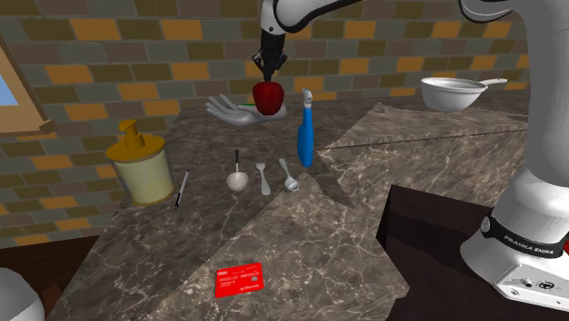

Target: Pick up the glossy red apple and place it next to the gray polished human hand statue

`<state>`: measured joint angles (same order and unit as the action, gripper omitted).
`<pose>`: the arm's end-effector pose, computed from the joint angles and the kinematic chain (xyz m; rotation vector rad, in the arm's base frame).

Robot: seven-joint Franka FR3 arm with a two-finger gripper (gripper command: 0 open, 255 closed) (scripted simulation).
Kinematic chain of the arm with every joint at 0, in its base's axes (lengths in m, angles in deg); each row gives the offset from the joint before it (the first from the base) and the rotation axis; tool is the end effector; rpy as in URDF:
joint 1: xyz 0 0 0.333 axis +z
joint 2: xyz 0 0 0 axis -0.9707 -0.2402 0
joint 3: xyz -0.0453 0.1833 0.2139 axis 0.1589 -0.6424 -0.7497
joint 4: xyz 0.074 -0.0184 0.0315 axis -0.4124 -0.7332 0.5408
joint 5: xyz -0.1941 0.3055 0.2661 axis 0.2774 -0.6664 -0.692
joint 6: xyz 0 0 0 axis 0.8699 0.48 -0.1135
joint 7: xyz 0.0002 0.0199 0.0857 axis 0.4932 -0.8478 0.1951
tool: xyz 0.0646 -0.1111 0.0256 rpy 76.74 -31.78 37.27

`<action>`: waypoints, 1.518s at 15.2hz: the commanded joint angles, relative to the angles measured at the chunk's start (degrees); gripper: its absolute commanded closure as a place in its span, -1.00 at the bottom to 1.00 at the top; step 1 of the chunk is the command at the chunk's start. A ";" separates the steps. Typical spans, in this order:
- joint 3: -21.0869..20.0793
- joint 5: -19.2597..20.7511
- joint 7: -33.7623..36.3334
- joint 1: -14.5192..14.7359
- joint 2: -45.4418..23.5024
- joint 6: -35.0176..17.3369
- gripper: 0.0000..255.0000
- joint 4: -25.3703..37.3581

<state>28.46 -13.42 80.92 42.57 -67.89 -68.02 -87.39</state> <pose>0.7497 -0.1766 0.4402 2.8238 -0.7853 0.5753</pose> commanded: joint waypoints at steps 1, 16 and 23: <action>0.19 0.42 0.60 -0.02 -0.25 -1.54 1.00 -1.33; 2.00 3.86 4.56 0.16 -2.90 -10.95 1.00 -8.62; 2.43 4.60 5.31 0.33 -3.60 -12.42 1.00 -9.49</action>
<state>30.89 -8.83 86.21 42.89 -71.50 -80.41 -96.88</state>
